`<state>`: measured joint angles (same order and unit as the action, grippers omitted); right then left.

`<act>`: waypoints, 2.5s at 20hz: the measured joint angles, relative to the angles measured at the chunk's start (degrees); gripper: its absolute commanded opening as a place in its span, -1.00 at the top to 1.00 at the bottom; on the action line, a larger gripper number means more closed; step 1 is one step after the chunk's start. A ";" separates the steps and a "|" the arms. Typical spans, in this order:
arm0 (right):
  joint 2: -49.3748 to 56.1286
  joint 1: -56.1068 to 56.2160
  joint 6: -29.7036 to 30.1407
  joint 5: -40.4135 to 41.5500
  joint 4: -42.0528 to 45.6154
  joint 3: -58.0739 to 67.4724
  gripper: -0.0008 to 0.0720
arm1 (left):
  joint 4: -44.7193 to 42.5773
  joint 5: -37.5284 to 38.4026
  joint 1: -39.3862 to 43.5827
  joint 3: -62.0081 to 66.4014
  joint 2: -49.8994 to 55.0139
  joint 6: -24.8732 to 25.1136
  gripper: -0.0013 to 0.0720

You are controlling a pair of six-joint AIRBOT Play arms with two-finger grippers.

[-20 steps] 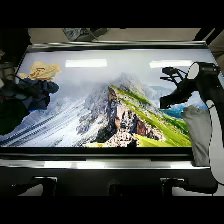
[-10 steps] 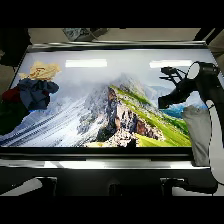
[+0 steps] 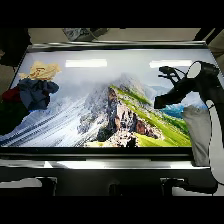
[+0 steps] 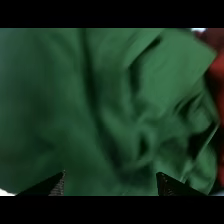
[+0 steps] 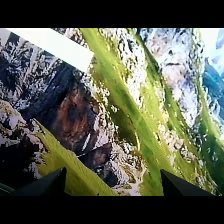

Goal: Fold the shirts.

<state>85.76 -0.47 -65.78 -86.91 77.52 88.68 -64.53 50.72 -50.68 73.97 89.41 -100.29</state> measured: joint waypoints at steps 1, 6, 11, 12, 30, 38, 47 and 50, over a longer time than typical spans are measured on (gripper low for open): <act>0.00 0.00 0.00 -0.37 -0.26 0.00 -0.96 | 0.00 0.07 0.31 1.73 1.73 -0.26 -1.00; 0.00 0.00 -0.02 -1.86 -1.51 0.00 -0.96 | 0.04 2.67 0.96 6.19 8.96 -0.63 -0.99; 0.00 0.00 -0.04 -4.17 -2.10 0.00 -0.94 | 0.39 5.14 0.98 7.15 12.39 0.26 0.86; 0.00 0.00 -0.04 -4.48 -2.21 0.00 -0.93 | 0.92 5.68 1.01 7.28 12.31 0.96 0.86; -7.67 0.00 2.71 -6.10 2.91 0.02 -0.87 | 6.23 6.97 38.60 16.33 -34.01 5.81 0.87; -16.70 0.00 6.08 -6.38 12.76 0.04 -0.87 | 6.01 8.04 76.11 -6.03 -30.49 13.05 0.87; -11.67 0.00 6.25 -6.19 8.11 0.00 -0.92 | 5.73 16.11 74.82 -10.01 -12.68 18.51 -0.98; -9.05 0.00 6.99 -6.86 1.31 -1.20 -0.92 | 1.95 23.69 67.08 -3.91 -12.68 18.97 -0.93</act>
<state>76.71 -0.47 -58.78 -93.78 78.83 87.48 -62.59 74.41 16.40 70.06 76.73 -81.32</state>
